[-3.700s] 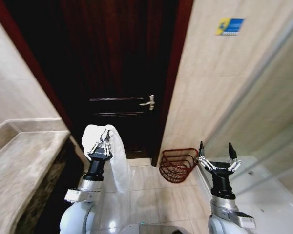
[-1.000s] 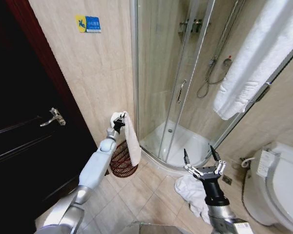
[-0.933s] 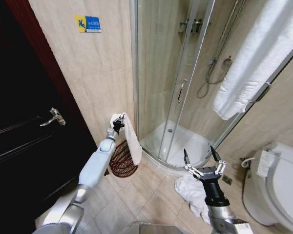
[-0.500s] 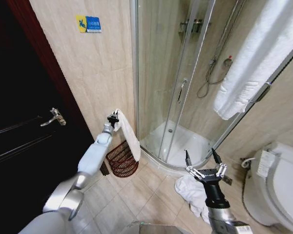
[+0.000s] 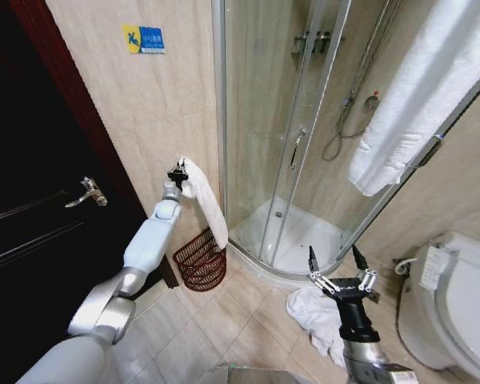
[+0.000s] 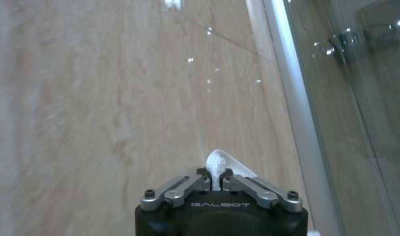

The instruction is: Discard the used towel into the hamper.

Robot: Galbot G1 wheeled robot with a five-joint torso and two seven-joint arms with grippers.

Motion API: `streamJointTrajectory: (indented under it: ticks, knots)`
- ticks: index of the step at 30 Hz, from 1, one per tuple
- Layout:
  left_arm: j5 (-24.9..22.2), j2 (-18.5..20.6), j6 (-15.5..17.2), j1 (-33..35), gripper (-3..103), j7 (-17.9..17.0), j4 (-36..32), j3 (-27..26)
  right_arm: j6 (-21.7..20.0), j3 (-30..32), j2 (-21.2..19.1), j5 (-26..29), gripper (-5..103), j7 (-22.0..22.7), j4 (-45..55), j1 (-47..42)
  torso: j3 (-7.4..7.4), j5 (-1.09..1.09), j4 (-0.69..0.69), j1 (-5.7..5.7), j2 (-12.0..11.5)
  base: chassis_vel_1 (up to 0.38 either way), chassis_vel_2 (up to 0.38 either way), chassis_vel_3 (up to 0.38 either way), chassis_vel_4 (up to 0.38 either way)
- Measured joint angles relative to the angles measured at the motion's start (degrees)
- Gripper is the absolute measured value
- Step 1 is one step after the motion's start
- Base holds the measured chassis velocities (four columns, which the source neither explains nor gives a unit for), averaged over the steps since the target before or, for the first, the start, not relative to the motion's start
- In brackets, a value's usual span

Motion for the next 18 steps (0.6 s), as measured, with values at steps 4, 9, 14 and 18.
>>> streamJointTrajectory:
  ticks: [4,9,14,18]
  knots:
    - [-0.1,1.0,-0.1,2.3,4,0.1,-1.4,-1.5,0.1,0.1,0.0,0.0,100,0.0,0.0,0.0,0.00,0.00,-0.01,0.00,0.0,0.000,0.000,0.000,0.000]
    - [-0.5,2.1,-0.5,5.1,4,1.0,-2.7,-3.3,0.2,0.2,0.0,-0.1,100,0.0,0.0,0.0,-0.01,0.01,-0.02,-0.01,0.0,0.000,0.000,0.000,0.000]
    - [-1.0,2.7,-1.7,8.7,4,4.3,-3.7,-3.2,0.2,0.2,0.0,-0.1,100,0.0,-0.4,0.1,0.00,0.00,0.06,0.00,0.0,0.000,0.000,0.000,0.000]
    - [-0.6,1.7,-2.8,12.1,4,6.3,-2.9,-1.6,0.4,0.3,0.0,-0.2,100,-0.1,-1.2,0.3,0.00,-0.01,0.00,0.00,0.0,0.000,0.000,0.000,0.000]
